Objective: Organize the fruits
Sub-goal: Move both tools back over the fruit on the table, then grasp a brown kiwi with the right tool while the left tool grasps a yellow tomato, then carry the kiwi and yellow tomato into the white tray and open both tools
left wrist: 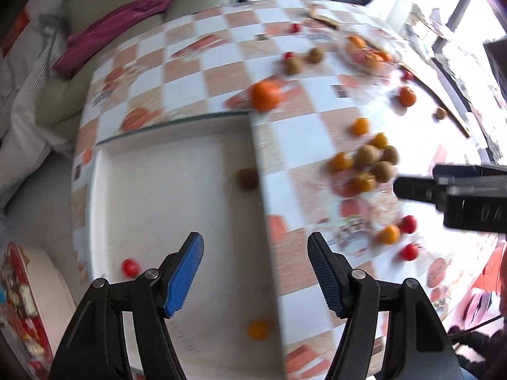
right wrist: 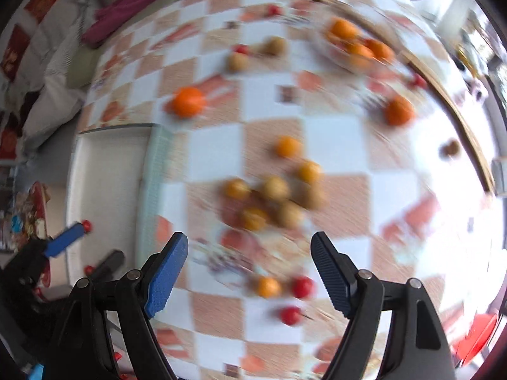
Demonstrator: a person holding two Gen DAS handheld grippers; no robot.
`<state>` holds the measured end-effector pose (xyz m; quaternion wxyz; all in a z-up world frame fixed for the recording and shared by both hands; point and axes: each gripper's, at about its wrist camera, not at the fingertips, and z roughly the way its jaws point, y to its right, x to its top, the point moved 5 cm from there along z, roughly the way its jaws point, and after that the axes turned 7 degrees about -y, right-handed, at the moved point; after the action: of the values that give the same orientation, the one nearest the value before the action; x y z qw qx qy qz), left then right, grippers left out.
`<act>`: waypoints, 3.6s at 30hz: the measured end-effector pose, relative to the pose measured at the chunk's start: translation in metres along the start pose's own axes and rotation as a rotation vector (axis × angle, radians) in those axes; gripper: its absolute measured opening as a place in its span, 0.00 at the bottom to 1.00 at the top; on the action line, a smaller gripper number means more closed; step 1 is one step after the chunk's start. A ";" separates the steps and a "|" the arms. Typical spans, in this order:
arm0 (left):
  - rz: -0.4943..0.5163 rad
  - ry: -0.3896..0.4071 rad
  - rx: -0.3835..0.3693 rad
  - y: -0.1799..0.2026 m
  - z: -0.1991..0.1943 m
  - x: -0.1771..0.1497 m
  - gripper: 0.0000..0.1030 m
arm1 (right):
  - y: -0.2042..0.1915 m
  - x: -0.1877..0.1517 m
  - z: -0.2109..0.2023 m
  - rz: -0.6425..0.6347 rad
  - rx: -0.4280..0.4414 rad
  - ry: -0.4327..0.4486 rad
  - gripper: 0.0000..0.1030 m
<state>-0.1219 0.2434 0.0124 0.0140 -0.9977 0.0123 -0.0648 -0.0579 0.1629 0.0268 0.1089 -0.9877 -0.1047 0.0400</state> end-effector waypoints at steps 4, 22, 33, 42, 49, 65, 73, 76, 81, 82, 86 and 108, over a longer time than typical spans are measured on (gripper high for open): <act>0.047 -0.010 -0.015 0.030 0.005 0.013 0.67 | 0.043 -0.022 0.000 0.068 -0.021 -0.016 0.80; 0.044 -0.118 -0.059 0.090 0.064 0.034 0.67 | 0.156 -0.047 0.002 0.174 -0.093 -0.001 0.80; -0.023 -0.111 -0.016 0.098 0.084 0.040 0.67 | 0.240 0.018 -0.001 0.266 -0.171 0.090 0.67; -0.057 -0.090 -0.009 0.112 0.089 0.052 0.55 | 0.252 0.065 0.004 0.209 -0.195 0.135 0.48; -0.048 -0.087 -0.010 0.126 0.083 0.060 0.35 | 0.252 0.085 0.004 0.210 -0.184 0.152 0.25; -0.047 -0.062 -0.089 0.101 0.061 0.054 0.24 | 0.197 0.003 0.002 0.164 -0.051 0.084 0.25; -0.033 -0.010 -0.103 0.085 0.022 0.031 0.24 | 0.156 -0.029 -0.005 0.136 -0.027 0.057 0.25; -0.050 0.008 -0.109 0.070 0.013 0.025 0.24 | 0.136 -0.034 -0.010 0.112 -0.022 0.052 0.25; -0.100 0.034 -0.108 0.041 -0.004 0.010 0.24 | 0.092 -0.039 -0.016 0.047 -0.012 0.049 0.25; -0.117 0.039 -0.104 0.031 -0.007 0.006 0.24 | 0.084 -0.038 -0.016 0.033 -0.010 0.049 0.25; -0.166 0.052 -0.086 0.000 -0.013 -0.007 0.24 | 0.047 -0.034 -0.016 -0.030 0.000 0.046 0.25; -0.331 -0.053 -0.010 -0.109 0.044 -0.076 0.24 | -0.140 0.003 0.042 -0.302 0.068 -0.061 0.25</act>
<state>-0.1888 0.3557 -0.0381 -0.0016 -0.9876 -0.1521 -0.0396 -0.0870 0.3058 0.0173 0.1438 -0.9548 -0.2538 0.0568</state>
